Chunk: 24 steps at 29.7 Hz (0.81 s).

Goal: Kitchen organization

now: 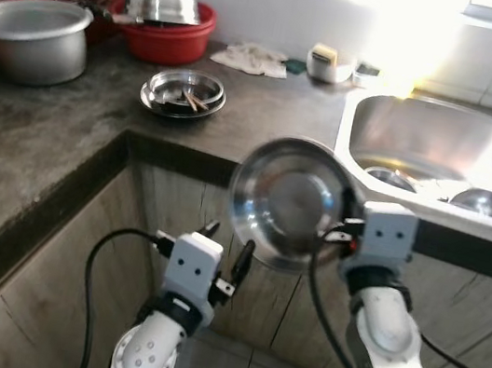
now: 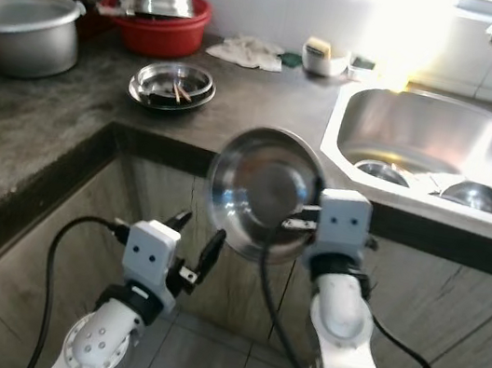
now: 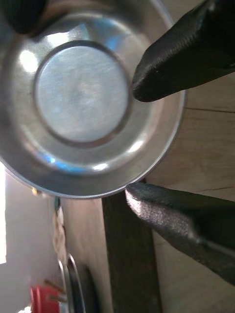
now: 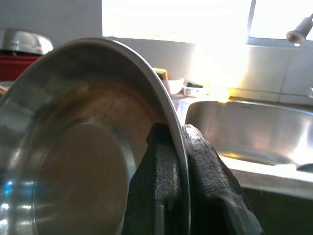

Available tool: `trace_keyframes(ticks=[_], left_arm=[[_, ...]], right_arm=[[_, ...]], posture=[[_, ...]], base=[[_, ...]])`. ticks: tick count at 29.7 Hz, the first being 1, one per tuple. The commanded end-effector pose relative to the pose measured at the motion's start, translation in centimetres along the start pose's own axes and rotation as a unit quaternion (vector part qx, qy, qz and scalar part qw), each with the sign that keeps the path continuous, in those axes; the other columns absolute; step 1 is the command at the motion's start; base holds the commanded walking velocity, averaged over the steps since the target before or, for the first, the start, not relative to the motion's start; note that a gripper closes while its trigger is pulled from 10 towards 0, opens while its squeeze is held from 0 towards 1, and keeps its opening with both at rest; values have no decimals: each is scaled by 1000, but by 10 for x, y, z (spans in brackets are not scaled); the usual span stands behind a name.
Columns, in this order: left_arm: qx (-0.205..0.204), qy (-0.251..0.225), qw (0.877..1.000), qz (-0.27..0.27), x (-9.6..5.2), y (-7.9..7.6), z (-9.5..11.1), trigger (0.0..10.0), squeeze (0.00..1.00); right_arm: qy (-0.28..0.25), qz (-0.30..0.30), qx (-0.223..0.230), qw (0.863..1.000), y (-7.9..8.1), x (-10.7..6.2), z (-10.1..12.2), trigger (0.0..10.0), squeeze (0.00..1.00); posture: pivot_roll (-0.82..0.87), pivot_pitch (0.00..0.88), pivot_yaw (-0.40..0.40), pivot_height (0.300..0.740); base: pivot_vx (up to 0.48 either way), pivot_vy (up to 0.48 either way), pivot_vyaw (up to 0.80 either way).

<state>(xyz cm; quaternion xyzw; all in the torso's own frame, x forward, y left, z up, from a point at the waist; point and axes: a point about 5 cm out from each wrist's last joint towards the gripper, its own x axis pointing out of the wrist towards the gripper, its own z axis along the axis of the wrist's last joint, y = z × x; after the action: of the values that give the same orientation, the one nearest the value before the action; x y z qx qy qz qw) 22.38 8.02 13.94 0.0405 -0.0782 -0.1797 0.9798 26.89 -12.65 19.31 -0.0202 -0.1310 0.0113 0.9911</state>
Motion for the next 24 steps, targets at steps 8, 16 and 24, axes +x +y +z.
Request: trace_keyframes(ticks=[8, 16, 24], left_arm=[[-4, 2, 1000, -10, -1, -3, -1, 10000, 0], [-4, -1, 1000, -10, -1, -2, 0, 10000, 0], [-2, -3, 1000, -7, 1, 0, 1, 10000, 0]], right_arm=[[-69, -12, -4, 998, -7, 13, 30, 0, 0], [-84, -8, 3, 996, -7, 19, 38, 0, 0], [-115, -2, 22, 993, -10, 30, 57, 0, 0]], posture=[[19, 33, -2, 740], [21, 33, -4, 740], [21, 44, -7, 740]], base=[[0, -428, -798], [77, -413, -53], [375, -293, 0]])
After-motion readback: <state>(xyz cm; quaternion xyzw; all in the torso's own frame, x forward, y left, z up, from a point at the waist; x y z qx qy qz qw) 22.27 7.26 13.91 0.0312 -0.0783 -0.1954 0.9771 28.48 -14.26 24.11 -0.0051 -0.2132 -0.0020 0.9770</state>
